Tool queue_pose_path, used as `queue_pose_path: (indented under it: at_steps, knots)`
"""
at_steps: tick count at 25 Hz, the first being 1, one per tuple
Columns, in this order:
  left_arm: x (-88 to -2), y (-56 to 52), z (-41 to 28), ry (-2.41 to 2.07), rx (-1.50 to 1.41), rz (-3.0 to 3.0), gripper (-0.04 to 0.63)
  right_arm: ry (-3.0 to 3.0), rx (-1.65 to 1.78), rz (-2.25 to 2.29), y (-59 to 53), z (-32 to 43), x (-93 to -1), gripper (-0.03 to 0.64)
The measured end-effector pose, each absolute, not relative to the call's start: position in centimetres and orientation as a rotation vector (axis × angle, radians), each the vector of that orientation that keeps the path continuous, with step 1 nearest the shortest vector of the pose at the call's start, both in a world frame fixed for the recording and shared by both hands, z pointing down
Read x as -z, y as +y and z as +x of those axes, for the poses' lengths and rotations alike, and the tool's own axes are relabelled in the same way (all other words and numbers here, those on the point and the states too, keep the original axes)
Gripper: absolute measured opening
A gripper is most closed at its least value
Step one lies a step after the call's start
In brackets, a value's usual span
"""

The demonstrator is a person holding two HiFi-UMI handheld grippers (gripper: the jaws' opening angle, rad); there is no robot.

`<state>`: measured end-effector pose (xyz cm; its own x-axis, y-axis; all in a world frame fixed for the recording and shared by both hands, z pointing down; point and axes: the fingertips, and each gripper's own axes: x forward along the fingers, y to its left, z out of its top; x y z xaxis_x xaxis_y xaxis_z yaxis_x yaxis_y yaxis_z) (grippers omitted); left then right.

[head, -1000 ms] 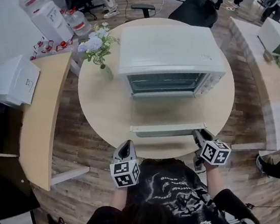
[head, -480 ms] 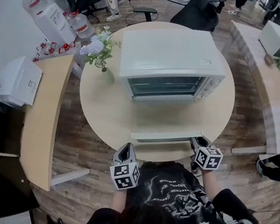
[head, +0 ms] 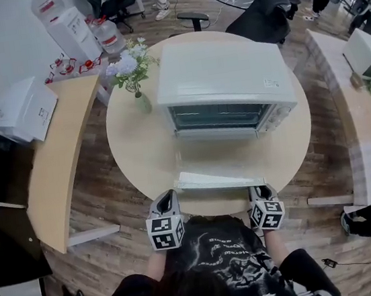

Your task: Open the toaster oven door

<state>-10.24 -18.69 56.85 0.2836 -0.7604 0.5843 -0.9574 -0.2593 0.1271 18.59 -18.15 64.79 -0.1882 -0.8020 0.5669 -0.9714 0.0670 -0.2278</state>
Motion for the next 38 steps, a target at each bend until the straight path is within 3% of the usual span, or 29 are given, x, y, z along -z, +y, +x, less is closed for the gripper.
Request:
queue_pose_path:
  at_steps: [38]
  knots:
    - [-57.3, -20.2, -9.9, -1.513, -0.615, 2.116, 0.017, -1.971, -0.709, 1.868, -16.6, 19.4, -66.5, 0.141]
